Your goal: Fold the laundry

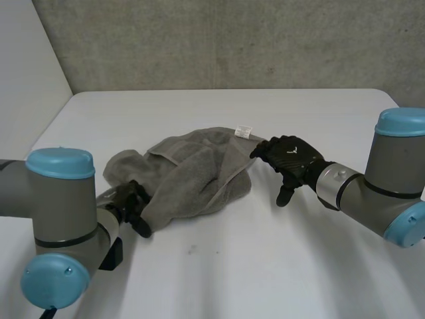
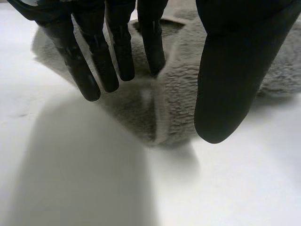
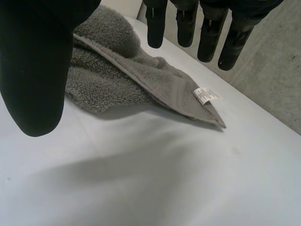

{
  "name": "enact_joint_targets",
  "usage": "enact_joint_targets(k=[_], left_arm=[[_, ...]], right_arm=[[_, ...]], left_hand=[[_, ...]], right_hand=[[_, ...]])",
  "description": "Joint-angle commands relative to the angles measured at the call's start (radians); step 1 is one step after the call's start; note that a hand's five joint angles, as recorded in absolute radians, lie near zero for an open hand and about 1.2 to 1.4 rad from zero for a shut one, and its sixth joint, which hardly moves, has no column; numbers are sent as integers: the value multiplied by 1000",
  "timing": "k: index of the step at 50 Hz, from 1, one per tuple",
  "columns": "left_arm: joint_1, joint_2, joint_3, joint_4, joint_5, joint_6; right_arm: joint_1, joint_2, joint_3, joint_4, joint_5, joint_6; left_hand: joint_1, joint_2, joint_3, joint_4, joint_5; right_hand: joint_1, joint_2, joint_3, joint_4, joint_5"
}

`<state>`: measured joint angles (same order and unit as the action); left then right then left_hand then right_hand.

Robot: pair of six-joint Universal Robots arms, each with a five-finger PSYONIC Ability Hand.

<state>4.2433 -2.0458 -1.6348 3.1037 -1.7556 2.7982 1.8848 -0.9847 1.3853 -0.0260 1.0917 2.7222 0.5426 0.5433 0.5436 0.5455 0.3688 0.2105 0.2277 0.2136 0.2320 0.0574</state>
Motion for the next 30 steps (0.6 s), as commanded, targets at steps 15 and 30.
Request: enact_joint_targets(k=[15,30], left_arm=[[-60,113,36,42,18,-16],[-172,567,-3,-190,183,253]], right_arm=[[-33,-65,-37,0,0,10],[-23,70,-371,-103,-242,264]], left_hand=[[854,853,853,851,853],[854,853,853,851,853]], right_hand=[[-36,-53,-39,-57,-57],[-36,-53,-39,-57,-57]])
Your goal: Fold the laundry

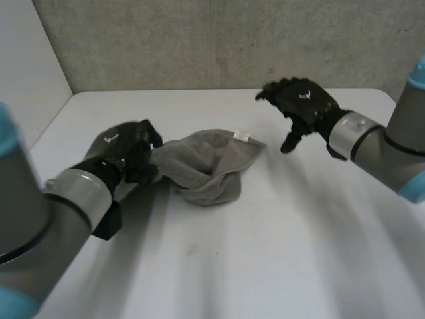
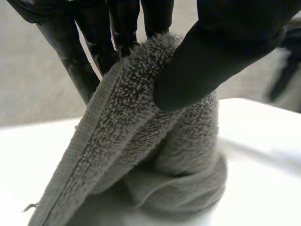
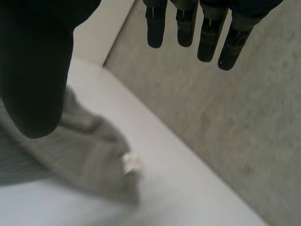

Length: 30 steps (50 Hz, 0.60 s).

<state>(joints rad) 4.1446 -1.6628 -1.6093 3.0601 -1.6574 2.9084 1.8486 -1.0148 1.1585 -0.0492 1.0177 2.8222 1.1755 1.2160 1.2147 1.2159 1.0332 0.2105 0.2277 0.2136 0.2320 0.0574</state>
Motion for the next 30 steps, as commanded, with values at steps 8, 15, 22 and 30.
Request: enact_joint_targets(k=[8,15,22,30], left_arm=[[-196,259,-75,-179,76,160],[-213,267,-93,-179,68,160],[-153,256,-87,-175,47,169],[-61,247,-95,-181,56,201]], right_arm=[[104,188,-151,-84,-301,229],[238,239,-103,-14,-369,237],[270,252,-89,135,-416,209],[244,202,-92,241,-435,-24]], left_hand=[[221,180,182,180,188],[221,180,182,180,188],[221,180,182,180,188],[221,180,182,180,188]], right_hand=[[-36,-53,-39,-57,-57],[-36,-53,-39,-57,-57],[71,54,68,49,49],[-28,-46,-31,-50,-50]])
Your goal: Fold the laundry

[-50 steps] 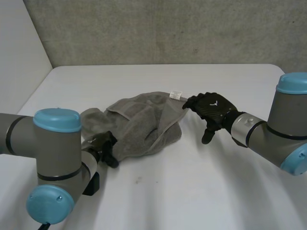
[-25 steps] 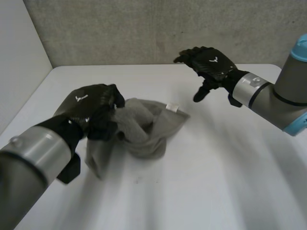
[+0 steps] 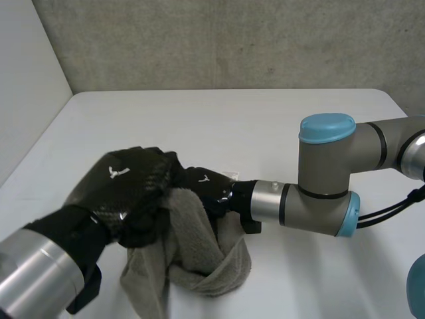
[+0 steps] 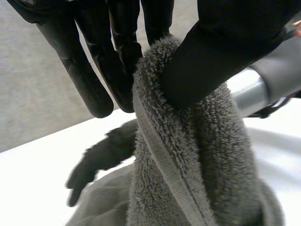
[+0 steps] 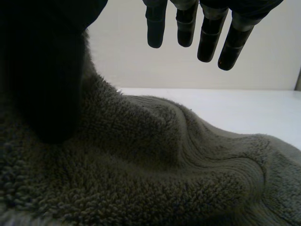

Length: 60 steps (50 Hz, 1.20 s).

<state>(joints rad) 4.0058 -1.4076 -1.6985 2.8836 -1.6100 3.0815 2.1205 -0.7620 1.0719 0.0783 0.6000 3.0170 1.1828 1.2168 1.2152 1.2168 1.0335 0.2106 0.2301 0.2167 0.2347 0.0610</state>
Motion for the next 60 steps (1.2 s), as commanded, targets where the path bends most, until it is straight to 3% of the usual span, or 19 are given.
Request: enact_joint_targets(k=[1,9,13,15,16,17,19,23,25,28,30,31,33,34,35,37,43,52,60], left_arm=[[78,-8,-6,-4,9,28],[78,-5,-6,-3,9,28],[84,-7,3,-1,9,29],[84,-8,6,2,9,29],[87,-10,10,3,9,31],[87,-10,10,3,9,31],[93,-19,25,9,9,33],[104,-51,59,29,9,40],[108,-71,83,48,9,48],[127,-114,148,92,5,74],[150,-163,229,156,1,118],[150,-163,229,157,1,118],[160,-189,272,195,-2,146],[171,-220,311,233,-13,170],[179,-240,345,274,-25,192],[182,-255,371,317,-40,207],[183,-281,408,480,-79,226],[182,-327,293,543,-73,229],[182,-425,17,551,-73,253]], right_arm=[[-28,-51,-6,113,-17,-219],[-47,-34,30,351,-16,-458],[-42,-22,77,497,7,-662],[-39,-14,74,540,14,-721],[-39,-13,60,560,27,-750],[-39,-13,60,560,27,-750],[-39,-2,-28,548,70,-709],[-51,-7,-121,486,104,-553],[-66,-58,-168,322,174,-367],[-79,-114,-168,209,245,-276],[-106,-227,-133,-34,456,-117],[-106,-227,-133,-35,457,-116],[-128,-337,-42,-248,671,-6],[-128,-338,-41,-249,672,-6],[-138,-394,9,-321,751,29],[-143,-442,61,-369,785,43],[-158,-522,250,-429,794,34],[-200,-609,467,-448,782,-12],[-197,-611,688,-393,630,-135]], left_hand=[[213,180,181,179,188],[213,180,181,179,188],[213,180,181,179,188],[213,180,181,179,188],[213,180,181,179,188],[213,180,181,179,188],[213,180,181,179,188],[213,180,181,179,188],[213,180,181,179,188],[213,180,181,179,188],[213,180,181,179,188],[213,180,181,179,188],[213,180,181,179,188],[213,180,181,179,188],[213,180,181,179,188],[213,180,181,179,188],[213,180,181,179,188],[213,180,181,179,188],[213,180,181,179,188]], right_hand=[[-29,-48,-35,-53,-54],[-36,-56,-42,-60,-61],[-32,-51,-38,-56,-57],[83,63,77,59,58],[405,386,399,381,380],[409,389,403,385,384],[1128,1108,1122,1104,1103],[1186,1166,1180,1162,1161],[1186,1166,1180,1162,1161],[1186,1166,1180,1162,1161],[1186,1166,1180,1162,1161],[1186,1166,1180,1162,1161],[1186,1166,1180,1162,1161],[1186,1166,1180,1162,1161],[1186,1166,1180,1162,1161],[1186,1166,1180,1162,1161],[1186,1166,1180,1162,1161],[1186,1166,1180,1162,1161],[1186,1166,1180,1162,1161]])
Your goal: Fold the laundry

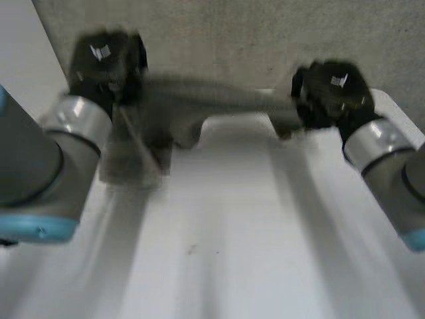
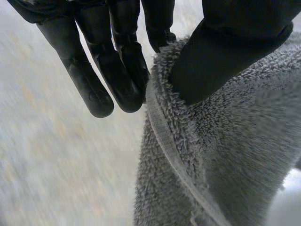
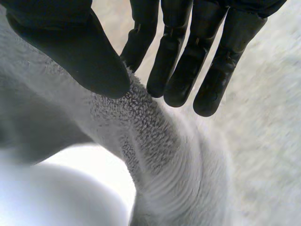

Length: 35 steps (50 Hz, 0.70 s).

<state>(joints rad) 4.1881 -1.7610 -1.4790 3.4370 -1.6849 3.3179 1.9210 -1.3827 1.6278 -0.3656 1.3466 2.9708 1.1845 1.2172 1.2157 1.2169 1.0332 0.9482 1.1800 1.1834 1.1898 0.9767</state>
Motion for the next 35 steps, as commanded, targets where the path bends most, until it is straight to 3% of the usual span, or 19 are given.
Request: enact_joint_targets(k=[1,8,15,16,17,18,23,30,35], left_arm=[[3,-98,-252,-1,2,18],[3,-166,-377,13,4,18],[-10,-115,-400,8,5,17],[-13,-91,-405,8,5,17],[-13,-91,-405,8,5,17],[-14,-65,-417,7,4,17],[-40,-11,-458,8,5,17],[-82,-5,-491,13,4,20],[-82,-6,-503,13,2,20]], right_arm=[[4,22,161,88,-150,-125],[-7,96,169,256,-190,-300],[-10,117,107,463,-193,-335],[-17,116,81,512,-196,-334],[-17,116,81,513,-196,-334],[-39,111,60,551,-196,-323],[-118,97,3,554,-195,-300],[-125,79,-126,568,-190,-239],[-125,198,-274,638,-182,-228]], left_hand=[[212,179,181,179,189],[212,179,181,179,189],[212,179,181,179,189],[212,179,181,179,189],[212,179,181,179,189],[212,179,181,179,189],[212,179,181,179,189],[212,179,181,179,189],[212,179,181,179,189]], right_hand=[[448,216,213,206,245],[448,216,213,206,245],[403,171,167,161,200],[-104,-335,-339,-345,-307],[-109,-340,-344,-350,-312],[-452,-683,-687,-693,-655],[-452,-684,-687,-694,-655],[-449,-681,-684,-691,-652],[-449,-681,-684,-691,-652]])
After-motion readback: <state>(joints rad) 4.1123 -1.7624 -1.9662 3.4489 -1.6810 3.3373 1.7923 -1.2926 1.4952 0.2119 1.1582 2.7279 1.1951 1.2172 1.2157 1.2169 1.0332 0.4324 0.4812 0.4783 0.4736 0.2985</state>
